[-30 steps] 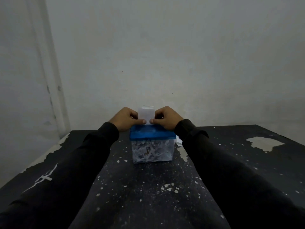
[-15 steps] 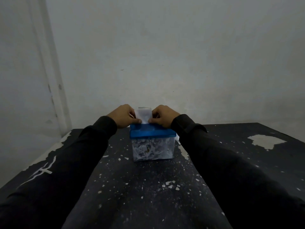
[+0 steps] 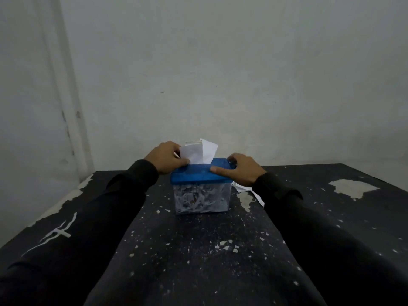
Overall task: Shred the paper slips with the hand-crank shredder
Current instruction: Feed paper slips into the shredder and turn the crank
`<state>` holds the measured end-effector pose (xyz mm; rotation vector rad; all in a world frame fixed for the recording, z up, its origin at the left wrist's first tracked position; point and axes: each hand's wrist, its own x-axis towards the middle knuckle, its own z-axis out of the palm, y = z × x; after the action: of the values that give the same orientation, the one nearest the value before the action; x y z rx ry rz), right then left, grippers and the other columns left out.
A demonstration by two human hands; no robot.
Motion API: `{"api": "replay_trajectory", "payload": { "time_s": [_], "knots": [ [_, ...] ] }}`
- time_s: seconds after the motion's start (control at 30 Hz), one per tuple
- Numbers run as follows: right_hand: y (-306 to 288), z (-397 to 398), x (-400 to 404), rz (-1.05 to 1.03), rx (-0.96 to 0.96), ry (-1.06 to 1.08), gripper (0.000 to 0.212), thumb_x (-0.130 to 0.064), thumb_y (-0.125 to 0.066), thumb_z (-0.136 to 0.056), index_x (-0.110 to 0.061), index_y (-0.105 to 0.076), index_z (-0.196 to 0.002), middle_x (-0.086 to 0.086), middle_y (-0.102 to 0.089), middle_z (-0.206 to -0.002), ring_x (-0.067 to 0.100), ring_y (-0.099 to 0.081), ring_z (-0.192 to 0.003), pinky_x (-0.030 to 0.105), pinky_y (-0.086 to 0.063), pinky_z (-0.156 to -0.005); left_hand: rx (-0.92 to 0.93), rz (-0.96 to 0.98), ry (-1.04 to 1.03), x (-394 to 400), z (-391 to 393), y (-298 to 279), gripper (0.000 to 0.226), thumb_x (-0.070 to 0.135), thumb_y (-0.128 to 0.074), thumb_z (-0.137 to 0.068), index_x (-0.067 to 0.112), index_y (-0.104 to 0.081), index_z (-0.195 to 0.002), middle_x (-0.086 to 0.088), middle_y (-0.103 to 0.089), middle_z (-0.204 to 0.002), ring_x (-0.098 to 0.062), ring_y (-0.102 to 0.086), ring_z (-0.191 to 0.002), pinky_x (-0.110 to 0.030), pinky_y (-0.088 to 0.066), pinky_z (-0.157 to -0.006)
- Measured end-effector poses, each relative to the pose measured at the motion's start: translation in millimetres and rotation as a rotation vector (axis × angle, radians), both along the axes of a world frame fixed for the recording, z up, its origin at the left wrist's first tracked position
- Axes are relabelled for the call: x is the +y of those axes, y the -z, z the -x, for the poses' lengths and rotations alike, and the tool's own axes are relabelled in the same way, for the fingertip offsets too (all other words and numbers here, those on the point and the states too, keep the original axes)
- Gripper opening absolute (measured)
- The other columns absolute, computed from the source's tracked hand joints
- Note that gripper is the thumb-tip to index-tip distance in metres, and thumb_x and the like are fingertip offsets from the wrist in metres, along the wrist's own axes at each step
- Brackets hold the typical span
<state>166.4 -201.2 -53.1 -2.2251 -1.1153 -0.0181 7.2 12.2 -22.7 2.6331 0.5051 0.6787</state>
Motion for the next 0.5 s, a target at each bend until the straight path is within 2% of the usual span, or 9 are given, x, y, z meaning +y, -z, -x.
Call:
{"api": "replay_trajectory", "payload": {
  "time_s": [0.07,0.1,0.17,0.2,0.27,0.33,0.4,0.43,0.5],
  "knots": [
    [10.2,1.9,-1.7,-0.061,0.06,0.002,0.09,-0.088,-0.062,-0.066,-0.001,-0.059,-0.092,0.016,-0.056,-0.083,0.028,-0.056,-0.073,0.042,-0.044,-0.062,-0.017,-0.008,-0.002,-4.2,-1.6,4.9,0.025,0.032,-0.074,-0.091,0.011,-0.073,-0.104,-0.004,-0.066,-0.094,-0.02,-0.063,-0.081,-0.031,-0.049,-0.074],
    [11.2,4.1,-1.7,-0.086,0.06,0.012,0.09,-0.086,-0.062,-0.067,0.001,-0.058,-0.089,0.016,-0.051,-0.079,0.027,-0.052,-0.069,0.039,-0.041,-0.06,-0.028,0.002,-0.008,-5.5,-2.2,7.7,0.029,0.031,-0.072,-0.092,0.009,-0.07,-0.109,-0.005,-0.065,-0.099,-0.022,-0.063,-0.085,-0.033,-0.051,-0.076],
    [12.3,6.1,-1.7,-0.113,0.057,0.045,0.093,-0.084,-0.062,-0.069,0.003,-0.063,-0.101,0.021,-0.06,-0.087,0.029,-0.061,-0.077,0.045,-0.052,-0.067,-0.051,0.052,-0.029,-7.2,-3.6,14.3,0.035,0.033,-0.069,-0.092,0.007,-0.065,-0.116,-0.007,-0.065,-0.109,-0.026,-0.064,-0.092,-0.039,-0.056,-0.081],
    [12.6,8.3,-3.0,-0.12,0.055,0.065,0.091,-0.085,-0.062,-0.068,-0.001,-0.063,-0.104,0.018,-0.064,-0.094,0.029,-0.064,-0.081,0.047,-0.056,-0.072,-0.067,0.077,-0.037,-10.6,-4.2,17.7,0.039,0.036,-0.067,-0.091,0.006,-0.063,-0.116,-0.009,-0.065,-0.111,-0.027,-0.063,-0.093,-0.043,-0.058,-0.083],
    [11.0,14.7,-5.2,-0.091,0.015,0.091,0.088,-0.09,-0.057,-0.066,-0.01,-0.063,-0.102,0.009,-0.066,-0.095,0.024,-0.065,-0.079,0.046,-0.06,-0.073,-0.118,0.127,-0.065,-15.5,-7.3,26.2,0.049,0.045,-0.059,-0.083,0.003,-0.06,-0.109,-0.014,-0.062,-0.107,-0.03,-0.062,-0.091,-0.046,-0.057,-0.08],
    [10.7,16.5,-4.4,-0.043,-0.057,0.11,0.097,-0.097,-0.046,-0.061,-0.012,-0.068,-0.103,0.006,-0.07,-0.096,0.021,-0.065,-0.079,0.043,-0.06,-0.074,-0.188,0.215,-0.059,-21.1,-12.9,36.5,0.051,0.049,-0.061,-0.087,0.003,-0.06,-0.109,-0.013,-0.062,-0.107,-0.028,-0.061,-0.092,-0.037,-0.053,-0.073],
    [7.6,13.0,-4.6,-0.033,-0.039,0.091,0.101,-0.095,-0.052,-0.061,-0.01,-0.07,-0.111,0.008,-0.072,-0.105,0.023,-0.067,-0.087,0.042,-0.06,-0.077,-0.256,0.315,-0.019,-25.2,-15.2,43.8,0.046,0.044,-0.069,-0.094,0.009,-0.062,-0.124,-0.004,-0.064,-0.111,-0.02,-0.061,-0.095,-0.025,-0.049,-0.072],
    [2.9,9.3,-7.0,-0.041,0.015,0.069,0.093,-0.087,-0.063,-0.065,-0.01,-0.067,-0.117,0.007,-0.071,-0.111,0.024,-0.068,-0.088,0.038,-0.059,-0.075,-0.266,0.338,0.003,-24.8,-16.5,44.0,0.047,0.041,-0.07,-0.095,0.011,-0.061,-0.129,-0.002,-0.064,-0.113,-0.018,-0.061,-0.096,-0.022,-0.048,-0.072],
    [-6.9,1.2,-19.7,-0.119,0.262,-0.014,0.065,-0.049,-0.083,-0.078,-0.011,-0.056,-0.124,0.009,-0.068,-0.101,0.022,-0.06,-0.068,0.031,-0.05,-0.057,-0.246,0.342,0.016,-18.4,-18.8,43.9,0.049,0.038,-0.072,-0.094,0.008,-0.062,-0.131,-0.006,-0.066,-0.117,-0.021,-0.062,-0.099,-0.025,-0.048,-0.077]
  ]
}}
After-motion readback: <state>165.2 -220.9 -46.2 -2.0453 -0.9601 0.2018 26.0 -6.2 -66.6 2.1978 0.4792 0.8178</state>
